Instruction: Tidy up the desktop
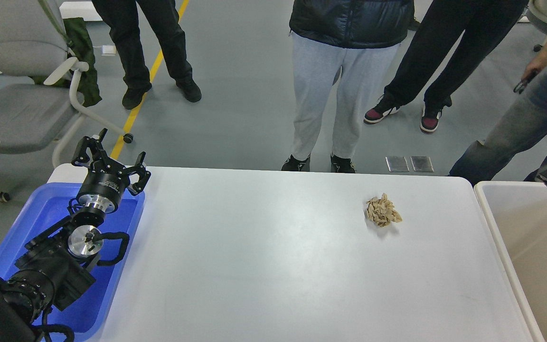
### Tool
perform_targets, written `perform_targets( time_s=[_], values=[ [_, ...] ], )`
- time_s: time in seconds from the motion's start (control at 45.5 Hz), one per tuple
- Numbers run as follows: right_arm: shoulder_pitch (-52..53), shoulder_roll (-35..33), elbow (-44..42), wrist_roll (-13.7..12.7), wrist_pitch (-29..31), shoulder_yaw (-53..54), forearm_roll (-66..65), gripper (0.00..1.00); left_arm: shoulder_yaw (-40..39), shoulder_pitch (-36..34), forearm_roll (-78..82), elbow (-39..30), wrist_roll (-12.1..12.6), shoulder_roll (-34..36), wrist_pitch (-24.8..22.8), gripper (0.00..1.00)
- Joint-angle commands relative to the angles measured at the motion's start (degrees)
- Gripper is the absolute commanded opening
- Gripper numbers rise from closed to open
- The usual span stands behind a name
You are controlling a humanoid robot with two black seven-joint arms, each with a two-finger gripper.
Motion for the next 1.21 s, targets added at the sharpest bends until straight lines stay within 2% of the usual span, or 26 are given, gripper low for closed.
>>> perform_targets(
  time_s=[0.0, 0.242, 0.527, 0.681, 0.967, 1.187],
  values=[
    [0.5, -0.6, 4.7, -0.2, 7.3, 15.3, 9.3, 1.0, 0.0, 0.0, 0.0, 0.0, 0.0, 0.0, 0.0, 1.0],
    [0.6, -0.1, 12.1, -0.3, 8.8, 15.9, 26.3, 1.0, 0.0, 0.0, 0.0, 0.0, 0.0, 0.0, 0.0, 1.0],
    [-0.8, -0.1, 24.1, -0.2, 8.8, 21.7, 31.0, 1.0, 0.0, 0.0, 0.0, -0.1, 0.0, 0.0, 0.0, 1.0],
    [-2.1, 2.6, 28.0, 0.1, 8.5, 27.5, 32.5, 1.0, 0.0, 0.0, 0.0, 0.0, 0.0, 0.0, -0.1, 1.0],
    [-3.9, 11.0, 26.8, 0.3, 7.2, 36.6, 32.3, 1.0, 0.1, 0.0, 0.0, -0.1, 0.0, 0.0, -0.1, 1.0],
    [-5.3, 17.4, 21.8, 0.4, 7.5, 42.1, 32.3, 1.0, 0.1, -0.1, 0.0, 0.0, 0.0, 0.0, 0.0, 1.0]
  ],
)
